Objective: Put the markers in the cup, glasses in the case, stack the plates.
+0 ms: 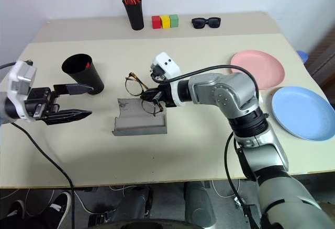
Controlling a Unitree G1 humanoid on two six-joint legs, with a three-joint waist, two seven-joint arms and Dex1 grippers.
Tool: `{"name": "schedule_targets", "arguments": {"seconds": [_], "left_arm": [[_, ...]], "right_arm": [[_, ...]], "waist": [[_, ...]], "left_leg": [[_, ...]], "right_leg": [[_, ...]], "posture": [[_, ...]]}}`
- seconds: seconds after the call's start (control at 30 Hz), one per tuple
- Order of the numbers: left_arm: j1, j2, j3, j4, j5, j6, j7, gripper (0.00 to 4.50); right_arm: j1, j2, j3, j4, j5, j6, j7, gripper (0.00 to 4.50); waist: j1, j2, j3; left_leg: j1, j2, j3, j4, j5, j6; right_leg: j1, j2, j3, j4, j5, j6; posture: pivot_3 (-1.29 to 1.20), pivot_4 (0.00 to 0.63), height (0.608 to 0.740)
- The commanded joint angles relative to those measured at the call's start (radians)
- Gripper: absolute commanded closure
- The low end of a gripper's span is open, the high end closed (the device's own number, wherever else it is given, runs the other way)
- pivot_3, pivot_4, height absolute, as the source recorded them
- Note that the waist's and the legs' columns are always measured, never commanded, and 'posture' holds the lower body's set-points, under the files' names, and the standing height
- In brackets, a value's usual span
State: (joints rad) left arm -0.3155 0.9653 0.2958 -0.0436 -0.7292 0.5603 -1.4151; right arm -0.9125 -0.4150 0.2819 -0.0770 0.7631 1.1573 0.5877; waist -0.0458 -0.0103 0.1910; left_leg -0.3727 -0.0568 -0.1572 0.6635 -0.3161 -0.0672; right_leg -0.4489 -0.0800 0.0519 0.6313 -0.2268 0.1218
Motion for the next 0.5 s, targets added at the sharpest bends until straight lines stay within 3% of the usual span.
{"name": "schedule_targets", "arguments": {"seconds": [0.03,0.27,0.5], "left_arm": [[-0.001,0.027,0.030,-0.022,-0.008,-0.006,-0.006,0.00],[0.007,0.048,0.008,-0.009,0.031,-0.041,-0.025,0.00],[0.046,0.046,0.016,0.022,0.073,-0.108,-0.039,0.00]], "right_arm": [[-0.002,0.027,0.016,-0.009,-0.038,-0.032,0.037,4.45],[0.047,-0.004,0.122,-0.024,-0.154,-0.101,0.135,4.45],[0.022,-0.011,0.148,0.014,-0.197,-0.072,0.224,4.45]], "waist": [[0.000,0.000,0.000],[0.000,0.000,0.000],[-0.003,0.000,0.000]], "left_leg": [[0.000,0.000,0.000,0.000,0.000,0.000],[0.000,0.000,0.000,0.000,0.000,0.000],[0.000,0.000,0.000,0.000,0.000,-0.001]], "right_leg": [[0.000,0.000,0.000,0.000,0.000,0.000],[0.000,0.000,0.000,0.000,0.000,0.000],[0.000,0.000,0.000,0.000,0.000,-0.001]], "posture": [[0.00,0.150,0.740],[0.00,0.150,0.740],[0.00,0.150,0.740]]}}
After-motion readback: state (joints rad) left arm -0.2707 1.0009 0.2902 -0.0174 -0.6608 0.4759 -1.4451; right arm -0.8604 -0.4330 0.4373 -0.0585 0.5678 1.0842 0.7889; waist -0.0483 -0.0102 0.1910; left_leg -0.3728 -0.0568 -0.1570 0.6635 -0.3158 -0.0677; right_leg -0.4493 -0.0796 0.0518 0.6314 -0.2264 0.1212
